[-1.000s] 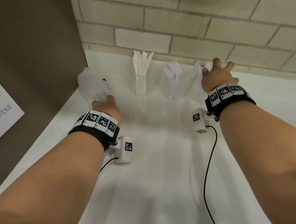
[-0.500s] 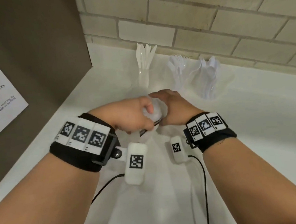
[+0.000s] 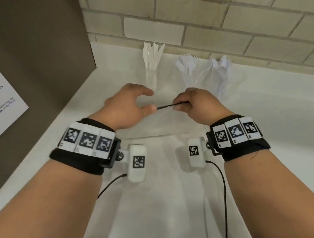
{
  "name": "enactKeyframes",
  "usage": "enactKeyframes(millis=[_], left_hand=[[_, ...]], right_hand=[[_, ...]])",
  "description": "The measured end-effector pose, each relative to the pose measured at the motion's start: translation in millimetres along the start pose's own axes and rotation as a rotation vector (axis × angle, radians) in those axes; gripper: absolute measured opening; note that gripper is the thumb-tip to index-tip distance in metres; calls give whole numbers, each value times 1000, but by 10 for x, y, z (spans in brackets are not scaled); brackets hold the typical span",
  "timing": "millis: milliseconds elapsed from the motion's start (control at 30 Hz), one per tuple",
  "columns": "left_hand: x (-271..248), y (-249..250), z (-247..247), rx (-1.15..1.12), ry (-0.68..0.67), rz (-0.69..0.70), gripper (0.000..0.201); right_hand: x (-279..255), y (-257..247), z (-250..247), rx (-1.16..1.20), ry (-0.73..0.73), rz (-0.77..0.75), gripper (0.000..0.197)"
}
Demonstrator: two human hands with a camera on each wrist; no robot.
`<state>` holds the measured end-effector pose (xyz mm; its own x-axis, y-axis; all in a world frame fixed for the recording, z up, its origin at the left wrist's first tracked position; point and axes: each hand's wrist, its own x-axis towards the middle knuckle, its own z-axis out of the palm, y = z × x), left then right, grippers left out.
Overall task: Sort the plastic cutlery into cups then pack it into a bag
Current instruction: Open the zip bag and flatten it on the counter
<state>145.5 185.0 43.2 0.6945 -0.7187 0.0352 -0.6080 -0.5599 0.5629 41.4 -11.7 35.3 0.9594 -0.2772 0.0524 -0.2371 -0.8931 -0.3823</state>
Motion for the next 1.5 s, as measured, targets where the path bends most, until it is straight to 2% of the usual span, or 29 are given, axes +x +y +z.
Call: enactKeyframes(millis=[67, 167, 233, 300, 367, 467, 533, 633, 733, 800, 933, 1033, 1100, 1233, 1267, 1333, 1433, 1500], left_hand=[[8, 80, 148, 134, -63, 43, 46], [28, 81, 191, 203, 43, 32, 16], [51, 16, 143, 235, 123, -18, 18], [71, -30, 60, 271, 173, -90, 21], [79, 14, 26, 286, 168, -74, 26], [56, 263, 94, 152, 126, 153, 36], [56, 444, 187, 35, 136, 248, 31], [110, 564, 340, -74, 194, 277, 15], [145, 592, 448, -167, 211, 250, 10], [154, 609, 509, -68, 236, 264, 10], [140, 549, 490, 258, 235, 283, 15], [104, 397, 226, 345, 207, 198, 16], [103, 226, -9, 442, 135, 69, 16], [86, -31, -408, 709, -194, -376, 22], [84, -54, -429, 728, -241, -411, 22], [90, -29, -372, 646, -203, -295, 20], [108, 95, -164, 288, -66, -45, 27], [151, 149, -18, 157, -72, -15, 28]], right_hand=[[-28, -38, 43, 27, -18, 10, 19], [-90, 9, 8, 33, -28, 88, 25], [-138, 107, -73, 56, 40, 164, 26], [-186, 177, -150, 174, 126, 209, 17], [-223, 157, -168, 295, 152, 215, 8], [-235, 54, -122, 406, 139, 180, 4], [-234, 7, -97, 431, 137, 168, 3], [-247, -28, -92, 470, 170, 169, 10], [-275, -44, -78, 466, 182, 195, 14], [-289, -44, -57, 477, 188, 208, 12], [-308, -30, -57, 447, 239, 227, 24], [-338, 41, -151, 466, 315, 283, 25], [-358, 123, -215, 503, 374, 329, 24], [-346, 244, -234, 560, 402, 426, 26], [-329, 248, -215, 559, 395, 437, 28], [-296, 228, -171, 559, 390, 433, 31], [-252, 185, -147, 606, 419, 411, 30], [-231, 130, -136, 638, 439, 393, 24]])
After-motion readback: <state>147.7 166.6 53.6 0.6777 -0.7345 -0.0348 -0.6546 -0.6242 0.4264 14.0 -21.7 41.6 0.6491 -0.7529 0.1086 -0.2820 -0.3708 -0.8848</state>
